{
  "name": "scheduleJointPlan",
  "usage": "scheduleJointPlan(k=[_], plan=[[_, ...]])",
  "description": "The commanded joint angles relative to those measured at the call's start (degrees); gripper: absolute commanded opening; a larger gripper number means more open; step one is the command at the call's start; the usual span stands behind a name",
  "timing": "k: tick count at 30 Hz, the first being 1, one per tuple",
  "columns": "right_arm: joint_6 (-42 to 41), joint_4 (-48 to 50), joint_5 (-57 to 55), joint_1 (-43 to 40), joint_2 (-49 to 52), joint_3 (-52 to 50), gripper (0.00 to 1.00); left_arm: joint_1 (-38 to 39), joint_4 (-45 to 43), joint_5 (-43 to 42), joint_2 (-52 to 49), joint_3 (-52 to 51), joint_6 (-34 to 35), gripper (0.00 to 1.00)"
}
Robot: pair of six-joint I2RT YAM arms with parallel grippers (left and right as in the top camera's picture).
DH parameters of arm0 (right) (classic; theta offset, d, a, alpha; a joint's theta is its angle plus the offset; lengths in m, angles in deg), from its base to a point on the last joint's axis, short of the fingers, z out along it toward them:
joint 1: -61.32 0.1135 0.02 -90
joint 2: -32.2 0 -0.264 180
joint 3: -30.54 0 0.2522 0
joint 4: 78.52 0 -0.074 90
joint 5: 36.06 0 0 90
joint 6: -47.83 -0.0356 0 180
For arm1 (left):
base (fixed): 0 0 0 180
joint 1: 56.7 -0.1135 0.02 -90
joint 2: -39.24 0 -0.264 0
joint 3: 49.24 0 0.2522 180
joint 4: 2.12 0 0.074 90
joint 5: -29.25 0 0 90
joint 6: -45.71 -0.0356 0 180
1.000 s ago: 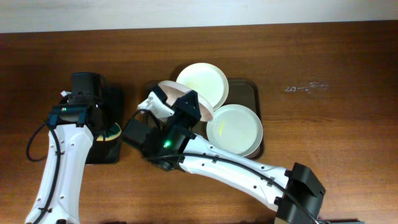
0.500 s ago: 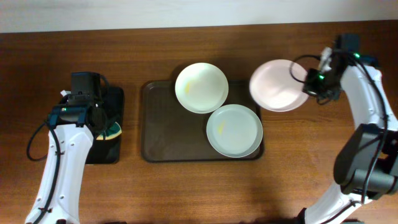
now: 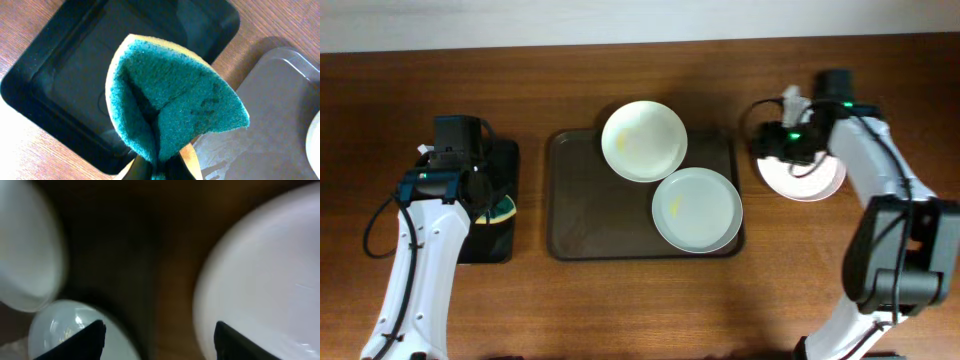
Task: Clean dirty plates on tray and stack at the side
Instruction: 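Grasp the rim of the top white plate with the right gripper, then scrub the white plate with the sponge in the left gripper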
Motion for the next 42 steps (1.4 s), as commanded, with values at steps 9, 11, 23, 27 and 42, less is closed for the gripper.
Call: scheduleJointPlan(k=[9, 11, 23, 27, 42], plan=[[-16.87, 22.29, -17.03, 20.70, 10.12, 0.04, 0.52, -0.13, -0.57, -1.25, 0.28, -0.13, 0.57, 0.00], [-16.90, 23.91, -16.17, 22.01, 11.17, 0.04, 0.42, -0.13, -0.74, -1.25, 0.28, -0.13, 0.57, 0.00], [-14.84, 10.95, -8.50, 34.34, 11.15, 0.04, 0.04, 2.40, -5.57, -13.66, -0.52, -0.17, -10.75, 0.00], [-14.86, 10.97, -8.68, 34.34, 11.15, 0.04, 0.04, 10.43, -10.25, -18.34, -7.82, -0.17, -10.73, 0.00], [-14.86, 10.19, -11.74, 34.29, 11.15, 0.04, 0.04, 16.96, -12.02, 16.35, -32.24, 0.33, -8.90, 0.00]])
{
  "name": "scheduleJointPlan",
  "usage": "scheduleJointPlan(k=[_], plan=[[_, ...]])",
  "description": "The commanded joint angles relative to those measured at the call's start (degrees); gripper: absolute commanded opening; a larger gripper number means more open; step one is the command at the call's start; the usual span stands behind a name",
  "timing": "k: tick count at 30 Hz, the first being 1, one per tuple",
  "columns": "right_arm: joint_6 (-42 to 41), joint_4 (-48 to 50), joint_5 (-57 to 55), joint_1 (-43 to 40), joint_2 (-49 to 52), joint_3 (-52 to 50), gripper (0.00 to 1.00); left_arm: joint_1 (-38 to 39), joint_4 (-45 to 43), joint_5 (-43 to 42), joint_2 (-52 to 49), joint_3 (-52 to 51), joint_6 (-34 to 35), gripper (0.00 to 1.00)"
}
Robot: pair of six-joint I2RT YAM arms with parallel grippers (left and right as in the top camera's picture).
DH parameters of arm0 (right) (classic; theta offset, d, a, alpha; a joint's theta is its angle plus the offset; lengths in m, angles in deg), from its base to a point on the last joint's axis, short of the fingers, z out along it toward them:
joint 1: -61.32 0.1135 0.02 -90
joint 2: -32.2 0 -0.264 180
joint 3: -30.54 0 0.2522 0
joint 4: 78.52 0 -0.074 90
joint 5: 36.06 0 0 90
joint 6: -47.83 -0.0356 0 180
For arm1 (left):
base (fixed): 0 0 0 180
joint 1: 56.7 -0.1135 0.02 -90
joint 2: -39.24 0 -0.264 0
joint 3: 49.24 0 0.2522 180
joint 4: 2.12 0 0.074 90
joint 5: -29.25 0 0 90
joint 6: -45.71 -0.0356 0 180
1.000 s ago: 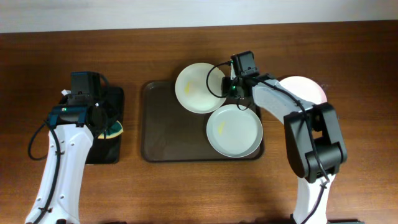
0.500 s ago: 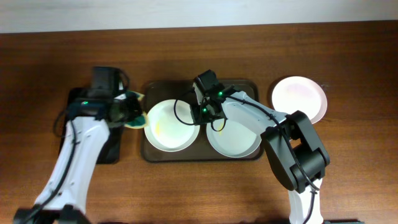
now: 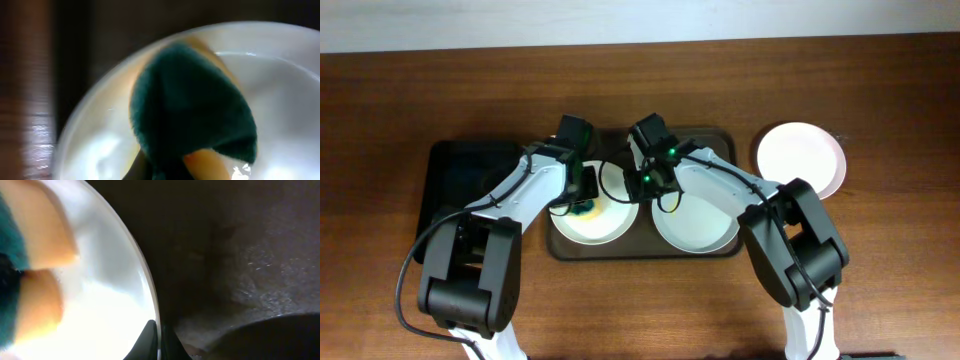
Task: Clean dirty plates on tray and stack at the side
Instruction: 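Scrub the white plate with the sponge in the left gripper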
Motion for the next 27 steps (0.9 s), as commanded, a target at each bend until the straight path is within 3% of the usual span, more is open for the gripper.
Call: scheduleJointPlan(k=[1, 6, 11, 14, 16, 20, 21, 22, 24, 27], plan=[[0.35, -1.44, -4.04, -0.76, 0.44, -0.57, 0.04, -2.23, 3.72, 21.44, -3.54, -0.92, 1.46, 0.00], [0.33, -2.27, -6.62, -0.76, 0.44, -0.57, 0.04, -2.23, 10.14, 24.52, 0.24, 4.50, 6.03, 0.00], [0.33, -2.23, -6.62, -0.76, 0.44, -0.57, 0.04, -2.29, 8.70, 5.18, 10.80, 5.53, 6.14, 0.00], [0.33, -2.21, -6.62, -0.76, 0.44, -0.57, 0.04, -2.27, 7.08, -8.59, 9.18, 3.54, 6.14, 0.00], [0.33, -2.23, -6.62, -0.76, 0.44, -0.57, 0.04, -2.21, 3.82, -10.23, 7.13, 0.66, 6.14, 0.00], [0.33, -1.66, -6.62, -0.76, 0.44, -0.57, 0.04, -1.95, 1.05, -10.21, 1.55, -2.91, 4.35, 0.00], [0.33, -1.68, -6.62, -0.76, 0.44, -0.57, 0.04, -1.95, 1.33, -9.25, 1.44, -2.93, -1.05, 0.00], [0.33, -1.73, -6.62, -0.76, 0.44, -0.57, 0.04, -1.97, 2.58, -5.25, 1.46, -2.91, -0.28, 0.00], [0.33, -1.79, -6.62, -0.76, 0.44, -0.57, 0.04, -2.01, 8.50, 11.15, 1.75, -2.64, 8.22, 0.00], [0.35, -1.16, -6.62, -0.74, 0.44, -0.57, 0.04, -2.01, 11.30, 15.76, 5.75, -0.11, 9.33, 0.00]])
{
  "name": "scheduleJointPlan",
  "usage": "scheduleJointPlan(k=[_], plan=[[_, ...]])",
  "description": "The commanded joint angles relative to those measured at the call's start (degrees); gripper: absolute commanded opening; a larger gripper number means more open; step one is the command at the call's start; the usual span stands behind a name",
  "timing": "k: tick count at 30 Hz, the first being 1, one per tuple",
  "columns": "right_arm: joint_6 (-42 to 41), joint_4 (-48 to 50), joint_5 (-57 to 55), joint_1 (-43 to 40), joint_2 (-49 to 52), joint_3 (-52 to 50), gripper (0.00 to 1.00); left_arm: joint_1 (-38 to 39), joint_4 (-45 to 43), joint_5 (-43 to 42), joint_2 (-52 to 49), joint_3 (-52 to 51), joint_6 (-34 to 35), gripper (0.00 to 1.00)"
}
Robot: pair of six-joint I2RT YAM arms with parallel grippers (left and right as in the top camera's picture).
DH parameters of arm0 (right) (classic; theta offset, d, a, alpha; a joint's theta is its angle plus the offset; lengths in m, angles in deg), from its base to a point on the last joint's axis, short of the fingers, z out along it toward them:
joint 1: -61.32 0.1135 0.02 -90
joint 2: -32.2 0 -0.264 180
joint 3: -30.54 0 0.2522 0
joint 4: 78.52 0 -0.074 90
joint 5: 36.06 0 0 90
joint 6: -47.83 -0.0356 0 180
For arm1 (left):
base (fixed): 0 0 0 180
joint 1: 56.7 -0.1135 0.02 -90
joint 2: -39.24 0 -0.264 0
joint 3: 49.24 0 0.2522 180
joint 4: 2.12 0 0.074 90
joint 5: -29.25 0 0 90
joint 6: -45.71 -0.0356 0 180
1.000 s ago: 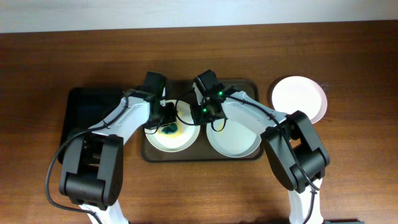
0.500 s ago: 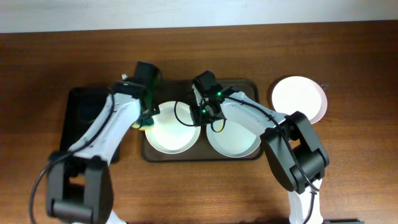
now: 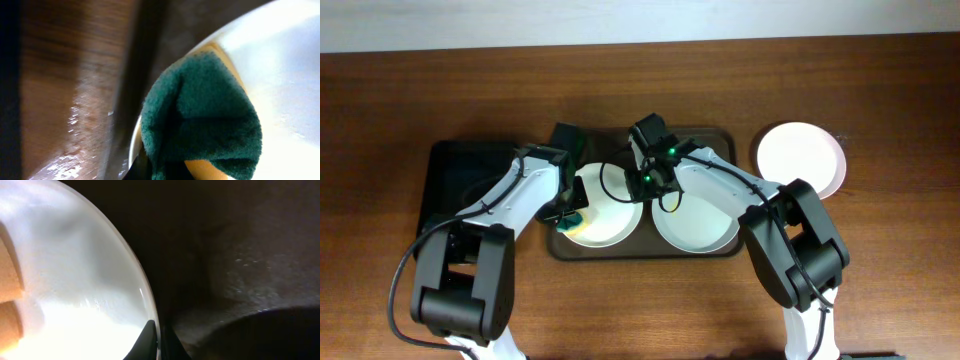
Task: Clean dirty plates on tray and stack at the side
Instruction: 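Scrub the white plate with the sponge in the left gripper, then carry the white plate right and stack it on the pinkish plate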
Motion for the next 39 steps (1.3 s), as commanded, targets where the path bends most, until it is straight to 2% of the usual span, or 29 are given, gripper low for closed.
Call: scheduleJointPlan(k=[1, 5, 8, 9, 12, 15, 16, 18, 21, 23, 26, 27, 28, 29, 30, 32, 33, 34, 35, 36, 39], plan=[[0.15, -0.42, -4.87, -0.81, 0.63, -0.74, 0.04, -1.05, 2.16, 11.41, 5.86, 2.08, 3.17, 0.00], [3.23, -1.27, -5.07, 0.24, -2.19, -0.72, 0.04, -1.07, 2.95, 11.10, 22.97, 2.62, 3.15, 0.00], [3.21, -1.14, -9.57, 2.56, -8.79, 0.59, 0.04, -1.33, 5.70, 11.08, 33.51, 2.62, 3.21, 0.00], [4.31, -1.11, -11.41, 4.00, -11.58, 1.36, 0.04, -2.38, 6.29, 11.87, 35.82, 2.62, 5.11, 0.00], [9.55, -1.07, -30.95, 10.34, -18.64, 3.30, 0.04, -9.25, 8.35, 10.91, 38.42, 2.56, 5.75, 0.00], [25.11, -0.37, -56.04, 18.01, -20.98, 4.50, 0.04, -12.22, 8.81, 7.72, 38.38, 2.27, 5.92, 0.00], [33.18, 1.36, -67.56, 20.98, -20.96, 4.52, 0.04, -12.22, 8.85, 7.69, 38.38, 2.27, 5.92, 0.00], [42.25, 6.56, -80.59, 24.37, -20.96, 4.52, 0.04, -12.22, 8.90, 7.69, 38.38, 2.27, 5.90, 0.00], [57.48, 14.64, -87.54, 27.06, -20.96, 4.52, 0.04, -12.22, 8.96, 7.69, 38.38, 2.25, 5.90, 0.00], [63.63, 16.48, -90.03, 28.37, -20.96, 4.52, 0.04, -12.22, 8.98, 7.69, 38.38, 2.25, 5.90, 0.00], [64.43, 16.61, -92.56, 28.37, -20.96, 4.52, 0.04, -12.22, 9.09, 7.69, 38.38, 2.25, 5.90, 0.00], [62.45, 16.59, -92.50, 28.30, -20.96, 4.52, 0.04, -12.22, 9.09, 7.69, 38.38, 2.25, 5.90, 0.00], [55.56, 16.44, -92.35, 27.56, -20.96, 4.50, 0.04, -12.22, 9.09, 7.72, 38.38, 2.25, 5.90, 0.00], [46.12, 14.40, -92.19, 26.36, -20.96, 4.31, 0.04, -12.22, 9.09, 7.72, 38.38, 2.25, 5.90, 0.00], [30.32, 5.75, -83.71, 23.12, -20.94, 3.87, 0.04, -12.22, 9.09, 7.72, 38.38, 2.25, 5.88, 0.00], [8.76, -9.51, -49.86, 11.82, -20.74, 3.76, 0.04, -12.22, 9.11, 7.72, 38.38, 2.25, 5.88, 0.00], [2.58, -11.21, -30.10, 2.97, -20.76, 3.76, 0.04, -12.22, 9.11, 7.72, 38.38, 2.25, 5.88, 0.00], [2.51, -10.95, -12.57, -4.76, -20.76, 3.76, 0.04, -12.22, 9.11, 7.72, 38.38, 2.25, 5.88, 0.00], [2.54, -11.39, -4.22, -10.60, -20.76, 3.76, 0.04, -12.22, 9.11, 7.72, 38.38, 2.25, 5.88, 0.00], [2.49, -13.44, -0.87, -17.29, -20.70, 3.74, 0.04, -12.22, 9.11, 7.72, 38.38, 2.25, 5.88, 0.00], [2.51, -18.67, -3.93, -33.20, -20.44, -0.17, 0.04, -12.22, 9.07, 6.73, 38.38, 2.25, 5.90, 0.00]])
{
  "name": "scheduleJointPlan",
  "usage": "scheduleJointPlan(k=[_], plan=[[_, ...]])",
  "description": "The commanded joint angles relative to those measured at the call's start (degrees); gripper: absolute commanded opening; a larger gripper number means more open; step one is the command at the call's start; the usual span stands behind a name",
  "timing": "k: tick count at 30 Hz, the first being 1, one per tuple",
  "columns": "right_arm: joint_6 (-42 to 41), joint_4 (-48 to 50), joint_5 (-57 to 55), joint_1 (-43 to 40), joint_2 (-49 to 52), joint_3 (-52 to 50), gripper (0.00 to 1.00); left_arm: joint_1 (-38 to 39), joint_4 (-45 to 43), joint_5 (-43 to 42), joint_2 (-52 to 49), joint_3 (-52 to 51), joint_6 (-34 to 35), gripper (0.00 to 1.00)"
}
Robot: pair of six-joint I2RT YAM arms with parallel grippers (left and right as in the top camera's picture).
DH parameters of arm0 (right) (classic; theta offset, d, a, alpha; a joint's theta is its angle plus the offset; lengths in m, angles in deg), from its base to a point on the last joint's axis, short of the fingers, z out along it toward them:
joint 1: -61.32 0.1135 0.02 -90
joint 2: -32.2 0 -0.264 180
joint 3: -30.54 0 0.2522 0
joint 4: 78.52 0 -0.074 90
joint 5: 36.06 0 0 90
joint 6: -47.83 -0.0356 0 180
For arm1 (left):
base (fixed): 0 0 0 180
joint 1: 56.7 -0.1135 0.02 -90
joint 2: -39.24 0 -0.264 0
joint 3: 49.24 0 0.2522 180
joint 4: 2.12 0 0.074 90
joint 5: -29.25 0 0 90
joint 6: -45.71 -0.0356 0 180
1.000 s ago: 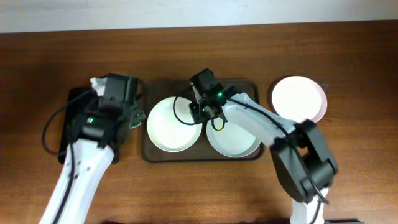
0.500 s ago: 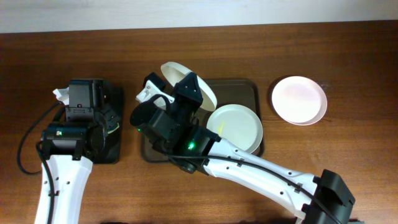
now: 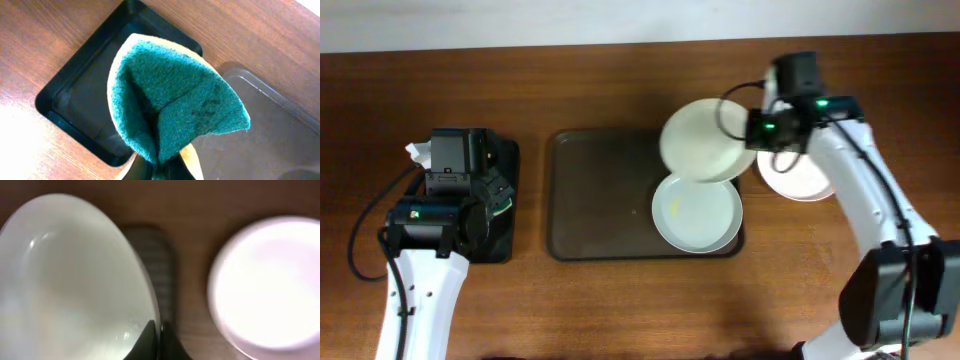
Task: Clean dirty plates on tray and stack at the side
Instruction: 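Carry the white plate right and stack it on the pinkish plate, then grasp the rim of the pale blue-green plate with the right gripper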
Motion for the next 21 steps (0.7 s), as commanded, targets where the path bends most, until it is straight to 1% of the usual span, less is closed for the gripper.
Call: scheduleJointPlan(k=[1, 3, 4, 6, 7, 8, 10, 11, 12, 14, 16, 17, 19, 21], plan=[[-1.68, -0.57, 2.97, -13.25, -0.26, -6.12, 0.04, -0.31, -0.09, -0.87, 0.74, 0.31, 0.57, 0.00], [-1.70, 1.77, 2.14, -19.80, -0.17, -9.66, 0.04, -0.31, -0.09, -0.85, 0.74, 0.31, 0.55, 0.00], [-1.73, 3.17, 2.62, -25.27, -0.15, -11.19, 0.04, -0.31, -0.11, -0.85, 0.74, 0.31, 0.55, 0.00], [-1.70, 3.98, 2.75, -29.40, -0.13, -11.30, 0.04, -0.31, -0.22, -0.87, 0.57, 0.31, 0.57, 0.00], [-1.70, 4.11, 2.25, -30.12, -0.11, -11.30, 0.04, -0.31, -0.28, -0.87, 0.28, 0.31, 0.57, 0.00], [-1.70, 5.40, 2.21, -30.18, -0.11, -11.41, 0.12, -0.31, -0.28, -0.90, -0.26, 0.31, 0.57, 0.00], [-1.73, 6.25, 2.58, -29.35, -0.11, -11.41, 0.19, -0.31, -0.28, -1.31, -1.05, 0.31, 0.57, 0.00], [-1.70, 6.27, 2.75, -27.45, -0.11, -11.41, 0.30, -0.31, -0.48, -1.29, -1.55, 0.31, 0.57, 0.00], [-1.70, 6.23, 2.78, -25.62, -0.11, -11.41, 0.46, -0.31, -0.50, -1.31, -1.84, 0.31, 0.57, 0.00], [-1.66, 5.31, 2.80, -20.94, -0.11, -11.56, 0.46, -0.31, -0.50, -1.75, -2.05, 0.31, 0.57, 0.00], [-1.51, 1.77, 3.41, -11.34, -0.11, -11.63, 0.46, -0.31, -0.50, -1.75, -2.05, 0.31, 0.57, 0.00], [-1.51, 1.38, 3.37, -5.18, -0.11, -11.93, 0.49, -0.31, -0.48, -1.75, -2.05, 0.31, 0.55, 0.00], [-1.51, 1.75, -1.14, 3.21, -0.11, -13.16, 0.52, -0.31, -0.28, -1.75, -2.05, 0.31, 0.55, 0.00], [-1.51, 2.16, -5.77, 7.87, 0.00, -14.16, 0.51, -0.31, -0.31, -2.43, -2.05, 0.31, 0.55, 0.00]])
